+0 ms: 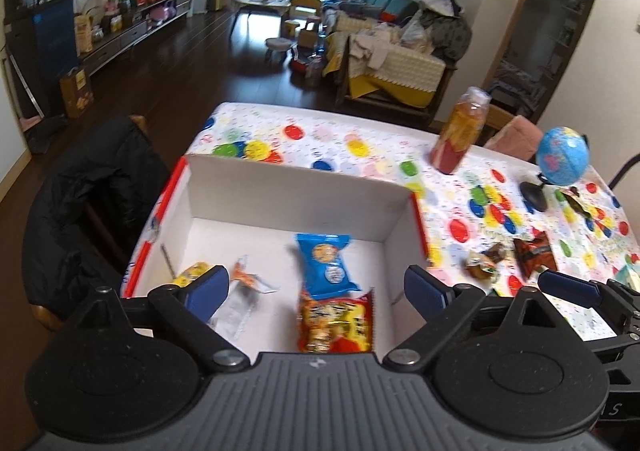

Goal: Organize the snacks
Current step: 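Lift both tools out of the box back toward the remaining snacks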

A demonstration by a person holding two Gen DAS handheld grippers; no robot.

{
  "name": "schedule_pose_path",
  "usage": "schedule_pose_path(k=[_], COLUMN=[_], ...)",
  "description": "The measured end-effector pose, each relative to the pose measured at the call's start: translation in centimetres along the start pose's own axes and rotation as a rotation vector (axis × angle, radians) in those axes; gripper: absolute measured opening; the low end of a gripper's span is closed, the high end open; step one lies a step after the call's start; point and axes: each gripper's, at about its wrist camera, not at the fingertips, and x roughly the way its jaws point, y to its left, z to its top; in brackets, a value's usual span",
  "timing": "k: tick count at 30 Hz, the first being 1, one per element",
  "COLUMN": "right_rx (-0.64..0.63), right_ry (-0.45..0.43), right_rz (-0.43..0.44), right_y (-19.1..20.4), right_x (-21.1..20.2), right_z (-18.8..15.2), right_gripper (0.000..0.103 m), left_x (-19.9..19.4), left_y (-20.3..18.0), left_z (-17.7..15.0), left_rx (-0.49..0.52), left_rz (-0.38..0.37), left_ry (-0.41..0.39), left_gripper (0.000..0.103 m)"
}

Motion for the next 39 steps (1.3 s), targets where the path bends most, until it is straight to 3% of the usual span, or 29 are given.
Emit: schedule_pose_path(k=[12,19,27,32,39], right_rx=[0.021,0.039,0.046,0.012,0.004], right_ry=[-0.059,-0.043,-0.009,0.026,0.092], right_rz=[-0.088,-0.148,-0.164,-0.155,-0.146], right_y=[-5.3,-9.8,-14.2,-16.4,-19.3], right_x=[-4.8,-6.8,-7.6,-7.3,-5.8], right_z=[-2.1,-3.9,-5.8,-7.2,-8.5], right_gripper=[0.103,0.103,0.099,0.096,0.09], left_x=[-0.5,0.9,3.1,5.6,10.1], left_y=[-7.4,-12.4,-17.3,-19.9,-21.8], left_z=[-1.7,-2.8,-4.0,-4.6,-5.5], left_rx=[0.087,0.152,0.213,0.297,0.326], left_rz=[-0.075,-0.134,-0.129,-0.133,-0.113], left_ry=[-0.03,0.006,0.014,0.076,0.17], left_gripper=[0.095,0.095,0.095,0.095,0.095])
